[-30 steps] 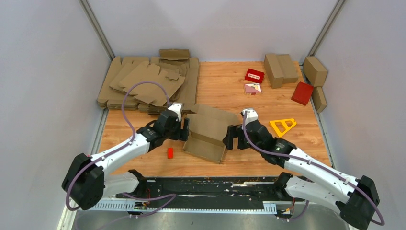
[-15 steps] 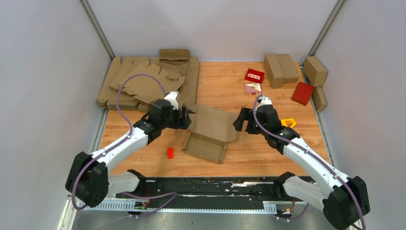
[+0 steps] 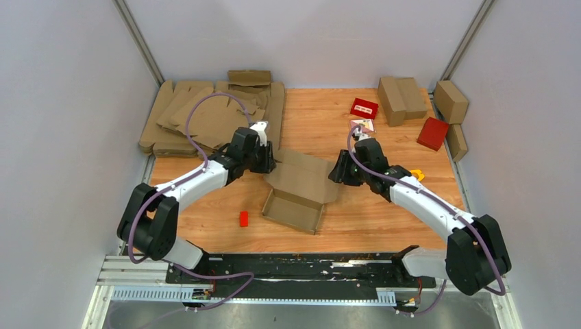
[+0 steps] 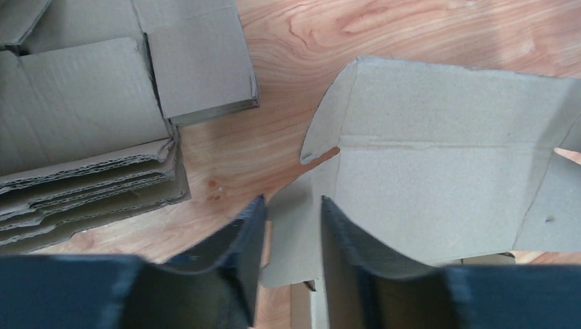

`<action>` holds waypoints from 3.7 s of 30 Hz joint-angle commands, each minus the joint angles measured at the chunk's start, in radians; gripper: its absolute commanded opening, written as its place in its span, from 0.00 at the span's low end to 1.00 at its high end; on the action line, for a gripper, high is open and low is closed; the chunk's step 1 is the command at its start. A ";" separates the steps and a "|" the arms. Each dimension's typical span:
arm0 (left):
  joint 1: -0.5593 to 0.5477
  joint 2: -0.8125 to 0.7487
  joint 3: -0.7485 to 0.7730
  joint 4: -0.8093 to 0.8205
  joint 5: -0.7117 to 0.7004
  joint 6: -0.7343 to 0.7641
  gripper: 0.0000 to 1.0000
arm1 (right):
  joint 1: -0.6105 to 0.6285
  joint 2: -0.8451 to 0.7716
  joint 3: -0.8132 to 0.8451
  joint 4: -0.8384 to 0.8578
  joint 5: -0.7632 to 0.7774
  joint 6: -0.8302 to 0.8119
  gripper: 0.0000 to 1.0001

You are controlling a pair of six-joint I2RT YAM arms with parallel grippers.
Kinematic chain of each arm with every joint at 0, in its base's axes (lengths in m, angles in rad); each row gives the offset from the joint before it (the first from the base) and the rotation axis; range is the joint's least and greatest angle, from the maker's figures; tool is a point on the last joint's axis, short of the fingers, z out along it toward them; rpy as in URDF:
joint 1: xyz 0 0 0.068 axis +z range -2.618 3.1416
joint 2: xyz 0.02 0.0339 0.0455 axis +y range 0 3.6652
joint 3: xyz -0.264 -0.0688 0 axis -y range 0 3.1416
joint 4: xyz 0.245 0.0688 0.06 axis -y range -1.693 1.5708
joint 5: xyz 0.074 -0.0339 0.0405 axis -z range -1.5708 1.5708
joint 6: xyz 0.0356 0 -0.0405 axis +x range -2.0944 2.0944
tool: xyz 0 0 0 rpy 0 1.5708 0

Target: Fold the paper box

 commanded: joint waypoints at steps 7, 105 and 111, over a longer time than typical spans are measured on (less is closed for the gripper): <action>0.005 -0.029 0.026 0.020 0.093 0.031 0.09 | -0.004 0.036 0.077 0.033 -0.135 0.046 0.04; -0.195 0.164 -0.437 1.386 -0.254 0.199 0.00 | 0.162 0.286 0.000 0.633 0.487 -0.251 0.17; -0.199 0.166 -0.485 1.403 -0.238 0.188 0.00 | 0.160 0.307 0.042 0.491 0.531 -0.197 0.05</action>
